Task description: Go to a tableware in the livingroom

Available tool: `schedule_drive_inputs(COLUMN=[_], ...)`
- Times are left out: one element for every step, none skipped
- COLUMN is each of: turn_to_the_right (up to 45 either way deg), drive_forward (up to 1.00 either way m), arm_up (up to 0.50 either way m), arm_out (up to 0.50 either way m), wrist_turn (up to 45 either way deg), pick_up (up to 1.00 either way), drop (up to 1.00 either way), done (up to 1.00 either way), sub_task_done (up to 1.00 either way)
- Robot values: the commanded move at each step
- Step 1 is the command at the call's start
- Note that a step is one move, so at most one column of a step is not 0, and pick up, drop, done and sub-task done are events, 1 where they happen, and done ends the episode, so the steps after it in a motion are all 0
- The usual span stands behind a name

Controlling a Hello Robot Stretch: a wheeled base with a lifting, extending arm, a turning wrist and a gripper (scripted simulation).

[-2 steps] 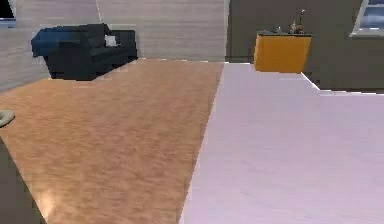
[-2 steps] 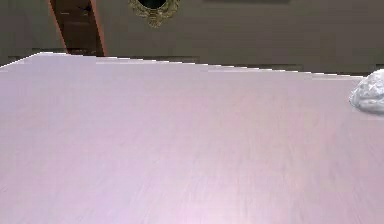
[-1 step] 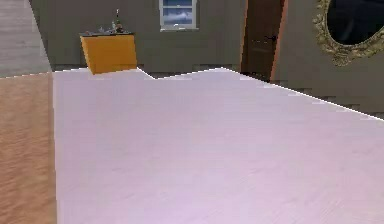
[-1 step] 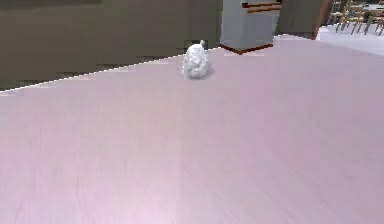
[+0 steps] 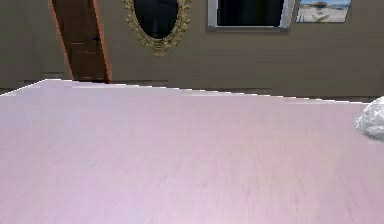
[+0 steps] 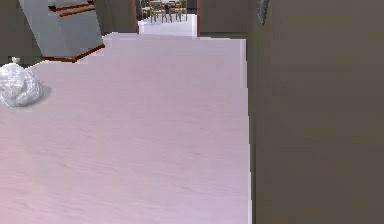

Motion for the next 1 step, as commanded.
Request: schedule_drive_inputs(turn_to_the_right=[12.0], drive_forward=[0.00], arm_up=[0.00], arm_out=[0.00], wrist_turn=[0.0], pick_up=[0.00], drop=[0.00], done=[0.00], sub_task_done=[0.00])
